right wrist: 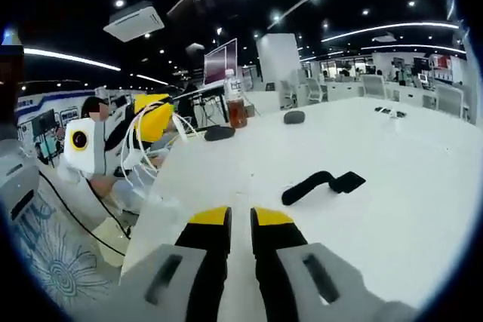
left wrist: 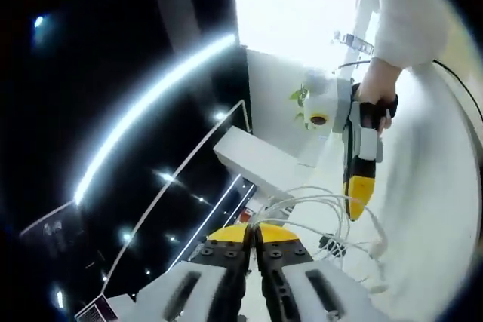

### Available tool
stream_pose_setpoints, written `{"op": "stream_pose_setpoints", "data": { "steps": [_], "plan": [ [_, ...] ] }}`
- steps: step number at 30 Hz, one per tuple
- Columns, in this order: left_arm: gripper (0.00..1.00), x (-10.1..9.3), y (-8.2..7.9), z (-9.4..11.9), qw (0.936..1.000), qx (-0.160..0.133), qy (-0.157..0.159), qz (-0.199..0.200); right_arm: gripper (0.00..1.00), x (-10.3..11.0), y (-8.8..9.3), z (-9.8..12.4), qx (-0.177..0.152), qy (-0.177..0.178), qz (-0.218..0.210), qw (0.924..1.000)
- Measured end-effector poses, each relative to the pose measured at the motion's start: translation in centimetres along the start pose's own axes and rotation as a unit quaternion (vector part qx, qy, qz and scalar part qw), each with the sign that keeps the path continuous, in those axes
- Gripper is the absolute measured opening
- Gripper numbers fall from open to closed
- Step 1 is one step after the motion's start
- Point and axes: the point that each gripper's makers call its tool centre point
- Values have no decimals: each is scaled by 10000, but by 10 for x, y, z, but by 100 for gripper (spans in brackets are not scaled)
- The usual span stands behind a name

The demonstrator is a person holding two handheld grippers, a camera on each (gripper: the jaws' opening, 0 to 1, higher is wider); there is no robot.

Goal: Peel open the Velcro strap on the desktop, arrange the wired earphones neatly onto it, and close the Velcro strap to secure them.

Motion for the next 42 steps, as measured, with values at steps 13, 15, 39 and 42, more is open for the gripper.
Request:
{"op": "stream_pose_setpoints", "data": {
  "steps": [13,15,39,42],
  "plan": [
    [7,19,16,9,9996,217,-185,-73,12,-5,3,-26,138,17,-494,9987],
    [7,18,16,9,9996,225,-180,-45,12,1,7,-30,180,-82,-579,9981],
    [7,54,19,15,9949,80,-452,903,3,6,-33,11,-627,195,-449,9968],
    [7,53,15,10,9929,32,-386,1127,3,6,-49,28,-953,336,-344,9943]
  ]
}}
Point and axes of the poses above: the point that each gripper's makers call its tool centre point, and the gripper's own axes: z roughly backward along the fingers, x roughly to its left, y roughly out of its underside, and after that the axes turned 10 degrees about z, right-handed
